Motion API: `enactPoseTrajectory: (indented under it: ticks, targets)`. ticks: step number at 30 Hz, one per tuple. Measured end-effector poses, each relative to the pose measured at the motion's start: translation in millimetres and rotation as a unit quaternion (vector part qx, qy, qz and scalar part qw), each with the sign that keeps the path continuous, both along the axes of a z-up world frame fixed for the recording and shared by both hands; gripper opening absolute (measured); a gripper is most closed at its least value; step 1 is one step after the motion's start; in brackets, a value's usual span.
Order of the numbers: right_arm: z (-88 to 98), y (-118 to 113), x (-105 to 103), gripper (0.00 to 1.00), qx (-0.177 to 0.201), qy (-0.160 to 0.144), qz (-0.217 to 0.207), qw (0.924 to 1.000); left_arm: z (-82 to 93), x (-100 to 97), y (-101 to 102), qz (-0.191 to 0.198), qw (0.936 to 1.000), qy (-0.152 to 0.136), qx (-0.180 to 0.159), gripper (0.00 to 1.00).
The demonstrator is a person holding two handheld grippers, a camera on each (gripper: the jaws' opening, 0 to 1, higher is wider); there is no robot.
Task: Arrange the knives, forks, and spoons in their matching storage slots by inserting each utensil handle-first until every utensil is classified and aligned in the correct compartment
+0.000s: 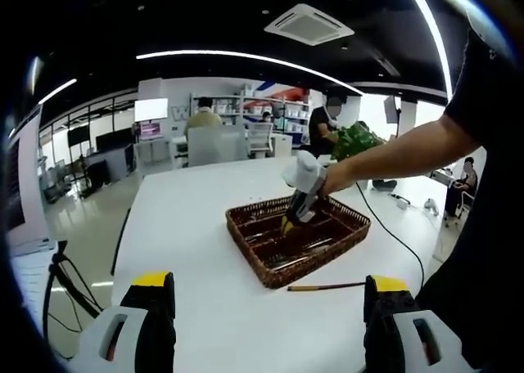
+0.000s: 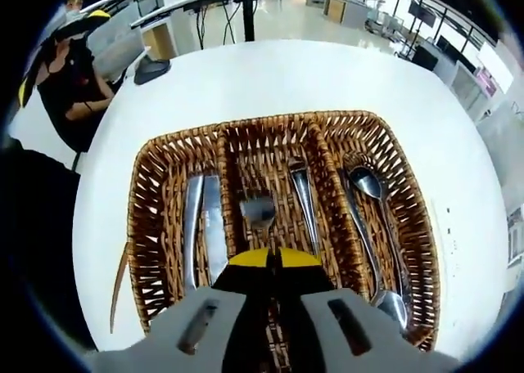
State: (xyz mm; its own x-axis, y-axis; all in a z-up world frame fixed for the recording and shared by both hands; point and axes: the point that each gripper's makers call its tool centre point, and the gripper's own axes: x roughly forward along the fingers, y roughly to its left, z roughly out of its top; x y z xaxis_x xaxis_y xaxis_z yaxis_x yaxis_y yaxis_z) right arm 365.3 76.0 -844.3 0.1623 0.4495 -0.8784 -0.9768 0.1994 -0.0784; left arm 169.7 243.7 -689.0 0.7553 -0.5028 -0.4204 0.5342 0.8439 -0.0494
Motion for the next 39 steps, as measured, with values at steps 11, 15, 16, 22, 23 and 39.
enactPoseTrajectory:
  ticks: [11, 15, 16, 22, 23, 39]
  targets:
    - [77.3, -34, 9, 0.53, 0.085, -0.061, -0.052, 0.9932, 15.7, 26.6, -9, -0.017, 0.9996, -0.020, -0.008, 1.00]
    - [97.8, -55, 8, 0.76, 0.104, -0.075, -0.085, 0.9881, 23.9, 38.4, -13, -0.024, 0.9992, -0.029, -0.015, 1.00]
    - [102.1, -60, 8, 0.79, 0.109, -0.081, -0.095, 0.9862, 25.5, 41.8, -14, -0.026, 0.9991, -0.030, -0.018, 1.00]
    - [131.2, -94, 1, 0.95, 0.153, -0.105, -0.161, 0.9692, 31.6, 55.2, -23, -0.037, 0.9983, -0.038, -0.026, 1.00]
    - [136.5, -97, -4, 0.97, 0.158, -0.109, -0.166, 0.9672, 31.1, 58.4, -24, -0.038, 0.9982, -0.043, -0.015, 1.00]
    - [181.5, -190, -60, 0.99, 0.218, -0.188, -0.308, 0.9067, 22.9, 70.6, -47, -0.086, 0.9959, -0.027, -0.009, 1.00]
